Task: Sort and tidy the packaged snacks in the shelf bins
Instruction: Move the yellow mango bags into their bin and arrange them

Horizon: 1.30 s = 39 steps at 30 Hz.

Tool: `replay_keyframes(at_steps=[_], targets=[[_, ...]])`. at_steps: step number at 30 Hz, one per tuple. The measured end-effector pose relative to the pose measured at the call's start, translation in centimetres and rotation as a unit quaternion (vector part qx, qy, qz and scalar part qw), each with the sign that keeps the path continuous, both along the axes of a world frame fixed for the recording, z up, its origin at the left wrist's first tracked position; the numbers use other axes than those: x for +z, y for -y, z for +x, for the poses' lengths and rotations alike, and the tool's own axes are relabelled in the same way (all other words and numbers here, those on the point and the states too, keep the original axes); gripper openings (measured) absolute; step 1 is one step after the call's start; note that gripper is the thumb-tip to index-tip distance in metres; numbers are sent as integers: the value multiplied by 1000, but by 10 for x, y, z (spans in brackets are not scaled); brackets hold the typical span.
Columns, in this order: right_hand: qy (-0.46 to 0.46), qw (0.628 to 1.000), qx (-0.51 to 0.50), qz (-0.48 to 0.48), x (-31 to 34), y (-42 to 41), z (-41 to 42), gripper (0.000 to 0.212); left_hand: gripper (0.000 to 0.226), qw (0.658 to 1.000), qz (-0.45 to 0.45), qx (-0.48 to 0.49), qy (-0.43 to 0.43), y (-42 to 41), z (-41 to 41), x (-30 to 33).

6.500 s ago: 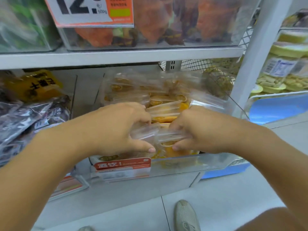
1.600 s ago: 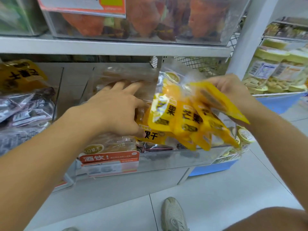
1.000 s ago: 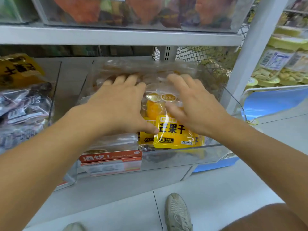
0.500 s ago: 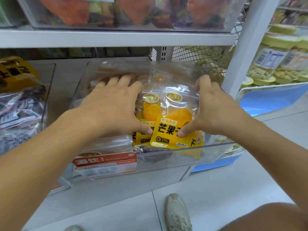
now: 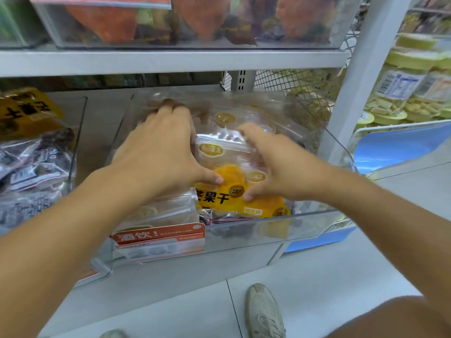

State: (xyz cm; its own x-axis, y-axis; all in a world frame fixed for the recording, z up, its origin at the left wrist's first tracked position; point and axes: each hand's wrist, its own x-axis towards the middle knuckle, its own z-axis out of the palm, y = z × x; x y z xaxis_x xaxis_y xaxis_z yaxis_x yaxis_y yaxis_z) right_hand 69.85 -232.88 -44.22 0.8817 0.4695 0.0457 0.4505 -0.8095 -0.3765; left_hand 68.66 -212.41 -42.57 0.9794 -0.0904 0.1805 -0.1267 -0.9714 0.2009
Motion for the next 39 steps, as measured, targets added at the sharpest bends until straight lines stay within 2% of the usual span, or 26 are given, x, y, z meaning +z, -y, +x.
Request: replay_keyframes(at_steps=[2,3,5,6,7,9,11,12,13,15,17,19,21,23,25,27,30,32,35,36,37,39], targets=[[-13,999,-18,32,10,24,0,98,112,999,-13,-51,6,0,0,-1],[-22,999,-32,18,15,33,-1,90,122,996,2,-94,5,0,0,-1],[-62,996,-49,-50,16,44,-1,55,120,983,60,-175,-1,3,2,0],[-84,995,-44,-41,12,45,-1,34,113,977,81,-196,-6,4,4,0],[-92,995,-38,-7,10,44,-1,20,109,975,93,-202,-14,4,5,0],[-37,992,-54,108,10,41,2,16,105,974,104,-201,-22,5,6,0],[-27,968,-61,240,14,37,6,9,109,977,87,-192,-20,4,4,0],[-38,967,-39,249,14,33,8,7,117,981,64,-180,-23,3,3,0],[-46,977,-1,207,13,27,8,7,127,984,39,-170,-29,2,1,0],[-18,996,85,30,2,10,7,12,137,984,5,-172,-33,0,0,-1],[1,991,121,-49,-2,1,9,12,127,980,-1,-199,-28,-2,1,-3],[-76,993,94,-7,10,7,9,11,107,973,8,-229,-7,-4,3,-5],[-123,984,-1,126,22,24,6,10,87,969,-7,-247,9,-6,3,-5],[-45,975,-90,197,25,39,8,15,67,963,-38,-266,18,-7,4,-5],[-15,980,-129,154,19,37,12,25,49,958,-53,-282,16,-7,4,-5],[-75,981,-141,106,8,29,21,32,32,959,-46,-280,12,-6,5,-4],[-152,969,-146,131,-5,26,32,23,31,959,-61,-276,-14,-8,6,-4],[-141,954,-126,233,-7,25,34,16,41,961,-63,-270,-3,-11,6,-5],[-136,879,-121,441,-11,18,34,13,33,973,-31,-224,38,-12,4,-5],[-137,878,-107,446,-14,15,32,13,34,977,-25,-210,31,-12,2,-4],[-133,899,-88,408,-19,13,32,14,37,979,-21,-202,18,-11,1,-4],[-122,960,-52,248,-25,17,33,19,41,978,-8,-207,3,-12,1,-2]])
